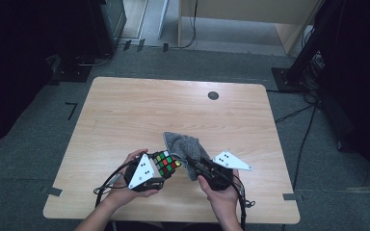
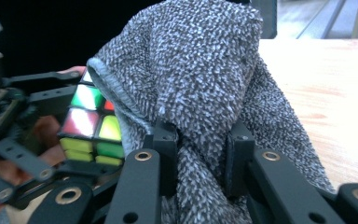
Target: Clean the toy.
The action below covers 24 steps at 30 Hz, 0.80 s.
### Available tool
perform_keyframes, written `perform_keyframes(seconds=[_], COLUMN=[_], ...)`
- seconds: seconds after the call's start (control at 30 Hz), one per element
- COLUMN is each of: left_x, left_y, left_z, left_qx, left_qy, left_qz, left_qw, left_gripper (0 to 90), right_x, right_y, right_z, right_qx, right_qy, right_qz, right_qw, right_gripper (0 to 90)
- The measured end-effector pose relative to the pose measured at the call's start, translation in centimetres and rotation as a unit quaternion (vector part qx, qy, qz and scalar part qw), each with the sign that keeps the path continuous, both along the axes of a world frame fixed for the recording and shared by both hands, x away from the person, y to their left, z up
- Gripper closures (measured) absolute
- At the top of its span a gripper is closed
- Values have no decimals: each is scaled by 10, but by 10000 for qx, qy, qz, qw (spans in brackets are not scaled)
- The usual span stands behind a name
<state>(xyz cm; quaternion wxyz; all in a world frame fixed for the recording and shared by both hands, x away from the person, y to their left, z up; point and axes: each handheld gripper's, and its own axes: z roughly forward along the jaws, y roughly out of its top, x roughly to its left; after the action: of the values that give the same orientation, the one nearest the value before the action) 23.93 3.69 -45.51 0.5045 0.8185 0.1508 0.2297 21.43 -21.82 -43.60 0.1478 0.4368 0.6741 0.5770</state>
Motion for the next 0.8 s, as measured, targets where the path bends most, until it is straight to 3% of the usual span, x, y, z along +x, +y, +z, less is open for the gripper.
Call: perform_keyframes(seconds=[0.17,0.23,0.37,0.43,0.47,0.53,0.6,0.67,0.8], left_x=[-4,-7,-4,-2,-1,-2,-2,-3,-2], left_y=[-6,-6,-3,-3,-4,-5,-4,-3,-1], left_z=[-3,-1,3,1,1,-2,-1,2,4], left_qx=[216,231,59,52,100,189,120,37,-55], left_qy=[-118,-191,-93,-3,-4,-27,-24,-53,16], left_qz=[-41,-84,-99,-35,-26,-10,-35,-55,-40], left_qw=[9997,9995,9999,10000,9999,9998,9999,10000,10000], left_gripper=[340,341,340,340,341,340,341,341,340], right_x=[-14,-14,-4,-6,-10,-15,-18,-16,-7], right_y=[27,27,8,9,14,26,34,29,12], right_z=[16,16,7,8,11,16,20,20,11], right_qx=[-184,-274,-168,-140,-123,-231,-365,-248,-232], right_qy=[-445,-491,-65,-83,-176,-362,-448,-368,-69], right_qz=[437,340,-105,-52,105,302,330,280,-132], right_qw=[9979,9978,9998,9999,9997,9986,9978,9986,9996], right_gripper=[703,706,711,711,710,709,708,710,713])
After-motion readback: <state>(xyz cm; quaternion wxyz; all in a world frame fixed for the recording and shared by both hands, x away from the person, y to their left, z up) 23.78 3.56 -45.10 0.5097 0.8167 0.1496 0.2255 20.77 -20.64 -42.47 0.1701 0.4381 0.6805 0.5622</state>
